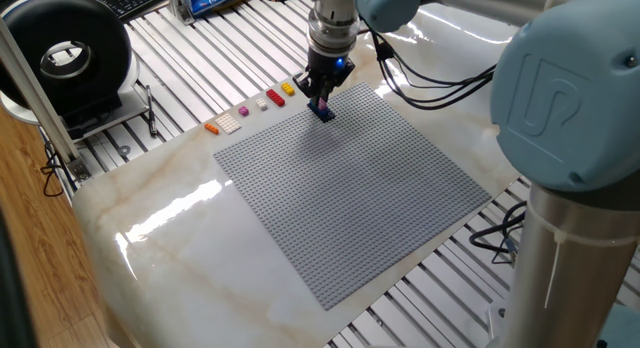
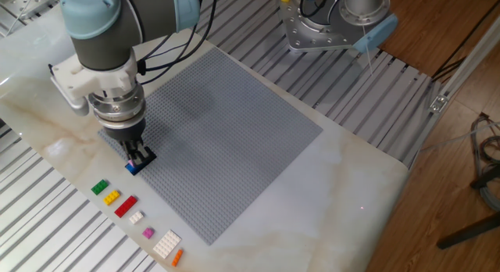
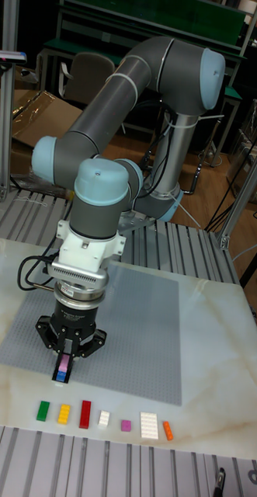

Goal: Stack small Lego blocks one on top of the other

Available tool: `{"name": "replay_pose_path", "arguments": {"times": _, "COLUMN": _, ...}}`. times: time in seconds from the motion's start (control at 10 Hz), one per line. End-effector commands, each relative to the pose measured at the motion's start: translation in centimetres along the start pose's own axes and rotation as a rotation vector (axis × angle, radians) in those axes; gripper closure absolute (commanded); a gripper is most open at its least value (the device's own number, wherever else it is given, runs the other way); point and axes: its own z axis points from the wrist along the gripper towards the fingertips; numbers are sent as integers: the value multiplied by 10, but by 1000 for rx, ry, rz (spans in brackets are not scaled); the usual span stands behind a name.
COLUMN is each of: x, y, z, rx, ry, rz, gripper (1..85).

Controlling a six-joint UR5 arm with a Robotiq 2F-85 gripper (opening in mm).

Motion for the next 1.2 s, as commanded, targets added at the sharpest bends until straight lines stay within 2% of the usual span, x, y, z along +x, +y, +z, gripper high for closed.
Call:
{"name": "replay_pose_path", "arguments": {"times": 0.0, "x": 0, "y": 0, "z": -1, "rx": -14, "ry": -2, "rz": -36, "gripper": 847}}
{"name": "replay_pose_path", "arguments": {"times": 0.3, "x": -4, "y": -2, "z": 0, "rx": -16, "ry": -19, "rz": -48, "gripper": 847}}
{"name": "replay_pose_path", "arguments": {"times": 0.6, "x": -13, "y": -4, "z": -2, "rx": -10, "ry": -54, "rz": -38, "gripper": 847}}
{"name": "replay_pose_path", "arguments": {"times": 0.8, "x": -15, "y": -7, "z": -2, "rx": 13, "ry": -60, "rz": -29, "gripper": 847}}
{"name": "replay_pose_path", "arguments": {"times": 1.1, "x": -19, "y": 2, "z": 5, "rx": -8, "ry": -66, "rz": -19, "gripper": 847}}
